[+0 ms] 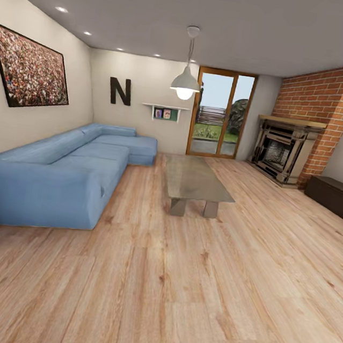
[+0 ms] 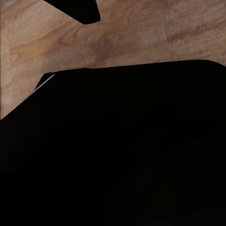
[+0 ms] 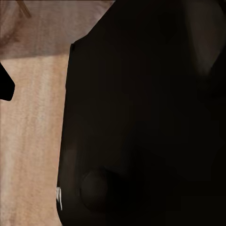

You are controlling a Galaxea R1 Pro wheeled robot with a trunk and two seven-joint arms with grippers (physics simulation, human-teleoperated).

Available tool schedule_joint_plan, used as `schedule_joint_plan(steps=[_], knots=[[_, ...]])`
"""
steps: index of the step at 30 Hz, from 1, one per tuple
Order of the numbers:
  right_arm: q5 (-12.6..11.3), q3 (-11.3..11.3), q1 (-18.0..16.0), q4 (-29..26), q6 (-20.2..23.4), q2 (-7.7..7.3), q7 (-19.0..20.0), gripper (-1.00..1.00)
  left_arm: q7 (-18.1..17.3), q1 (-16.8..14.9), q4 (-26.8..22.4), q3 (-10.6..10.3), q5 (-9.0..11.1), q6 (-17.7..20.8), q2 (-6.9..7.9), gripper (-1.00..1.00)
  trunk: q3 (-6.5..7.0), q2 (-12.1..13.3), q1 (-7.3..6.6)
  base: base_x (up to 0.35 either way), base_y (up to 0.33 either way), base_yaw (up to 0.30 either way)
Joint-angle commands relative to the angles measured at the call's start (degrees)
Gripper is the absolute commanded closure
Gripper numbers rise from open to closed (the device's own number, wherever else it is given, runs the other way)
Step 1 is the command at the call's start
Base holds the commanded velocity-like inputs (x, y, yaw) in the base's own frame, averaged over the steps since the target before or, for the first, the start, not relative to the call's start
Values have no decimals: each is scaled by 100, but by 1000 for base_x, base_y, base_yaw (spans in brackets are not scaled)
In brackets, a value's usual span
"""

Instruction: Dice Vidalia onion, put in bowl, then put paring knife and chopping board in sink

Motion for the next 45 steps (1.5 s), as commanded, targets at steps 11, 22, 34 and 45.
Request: schedule_joint_plan(steps=[11, 22, 34, 45], knots=[[-9, 24, -85, -196, 20, 220, 0, -100, -5, 8, 9, -11, -9, -9, 39, -100, -3, -2, 0, 0, 0, 0], [-10, 10, -88, -219, 9, 253, 0, -100, -8, 8, 9, -11, -9, -9, 61, -100, -3, -2, 0, 0, 0, 0], [-9, 9, -91, -286, -8, 224, 0, -100, -7, 10, -6, -10, -9, -9, 56, -100, -3, -2, 0, 0, 0, 0], [-10, 7, -95, -311, -69, 223, 2, -100, -17, 8, -542, -5, 19, -29, -6, -100, -3, -2, 0, 0, 0, 0]])
